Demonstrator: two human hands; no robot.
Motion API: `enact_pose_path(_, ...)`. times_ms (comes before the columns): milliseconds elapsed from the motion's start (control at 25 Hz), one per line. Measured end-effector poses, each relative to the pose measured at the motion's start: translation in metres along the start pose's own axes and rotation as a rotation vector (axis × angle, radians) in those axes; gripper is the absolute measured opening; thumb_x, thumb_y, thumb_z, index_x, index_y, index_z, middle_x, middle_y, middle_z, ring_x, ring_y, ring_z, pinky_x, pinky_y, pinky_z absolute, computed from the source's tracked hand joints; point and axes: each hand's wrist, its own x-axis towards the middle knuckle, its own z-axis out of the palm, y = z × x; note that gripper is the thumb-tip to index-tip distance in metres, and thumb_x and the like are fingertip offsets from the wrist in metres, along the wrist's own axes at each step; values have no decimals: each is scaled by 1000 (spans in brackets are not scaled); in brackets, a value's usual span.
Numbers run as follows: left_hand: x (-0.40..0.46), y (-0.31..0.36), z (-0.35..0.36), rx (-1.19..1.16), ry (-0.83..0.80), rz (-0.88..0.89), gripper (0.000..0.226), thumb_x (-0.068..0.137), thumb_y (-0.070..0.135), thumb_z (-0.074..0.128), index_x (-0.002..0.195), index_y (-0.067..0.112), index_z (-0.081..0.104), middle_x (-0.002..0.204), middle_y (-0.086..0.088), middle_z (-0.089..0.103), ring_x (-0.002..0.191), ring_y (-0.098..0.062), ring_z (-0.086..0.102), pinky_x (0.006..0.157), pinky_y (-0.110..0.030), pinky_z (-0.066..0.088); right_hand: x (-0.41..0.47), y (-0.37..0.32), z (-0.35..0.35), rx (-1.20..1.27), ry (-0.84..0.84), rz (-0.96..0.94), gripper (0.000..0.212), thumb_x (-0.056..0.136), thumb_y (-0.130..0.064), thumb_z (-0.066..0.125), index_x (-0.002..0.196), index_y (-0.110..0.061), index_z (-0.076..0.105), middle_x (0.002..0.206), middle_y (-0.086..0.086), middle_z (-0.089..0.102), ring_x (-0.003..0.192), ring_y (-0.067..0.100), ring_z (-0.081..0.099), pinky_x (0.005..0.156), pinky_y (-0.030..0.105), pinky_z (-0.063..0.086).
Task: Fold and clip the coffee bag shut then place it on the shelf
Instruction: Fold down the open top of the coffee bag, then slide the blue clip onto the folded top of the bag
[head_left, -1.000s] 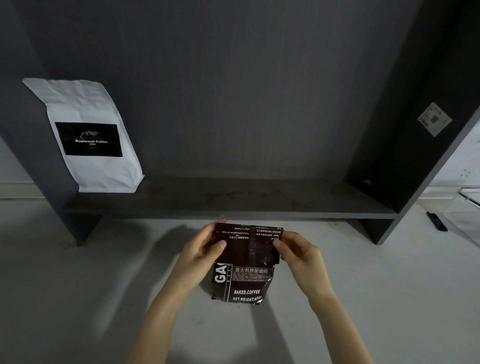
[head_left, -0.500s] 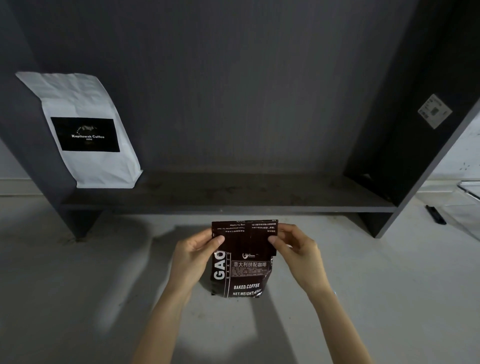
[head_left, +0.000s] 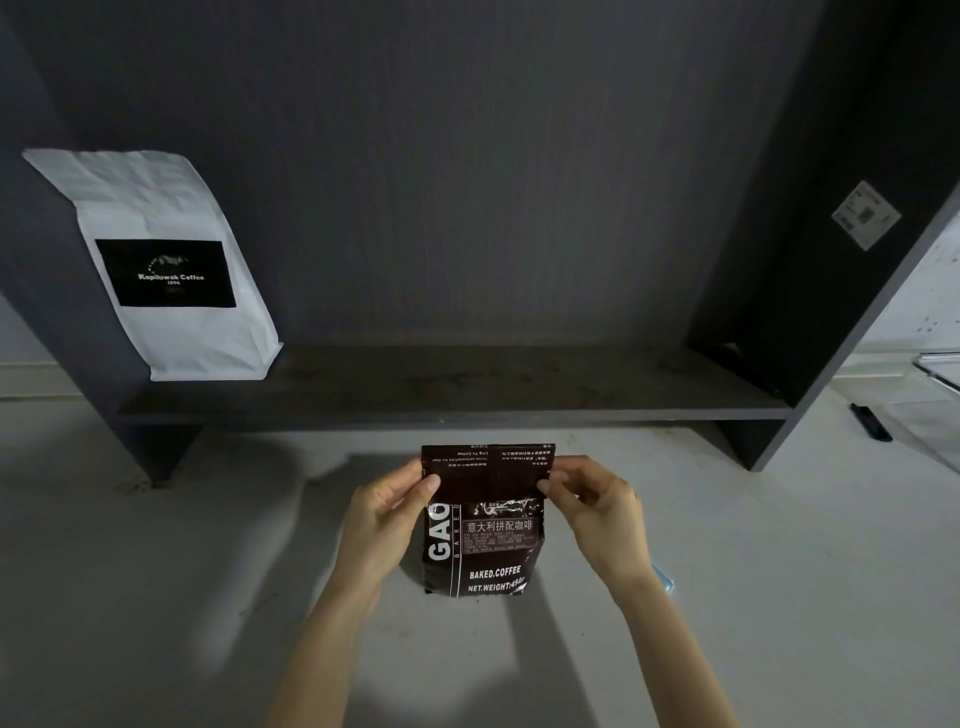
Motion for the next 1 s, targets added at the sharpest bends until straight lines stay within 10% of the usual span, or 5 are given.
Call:
enact_pose_path(400, 1, 5, 9, 41, 63, 76, 34, 86, 4, 52, 109, 28, 54, 98, 16, 61, 84, 21, 56, 70, 3, 40, 3, 1, -20, -54, -157, -5, 27, 77, -14, 66, 83, -40, 62, 92, -9, 70, 94, 7, 64, 87, 23, 47)
enact_pose_path(1000, 5, 0, 14, 74, 123, 40, 26, 88, 9, 50, 111, 20, 56, 98, 15, 62, 83, 16, 58, 71, 1, 44, 0, 89, -44, -629, -70, 334, 36, 81, -8, 56, 116, -15, 54, 115, 19, 57, 106, 37, 52, 91, 43, 46)
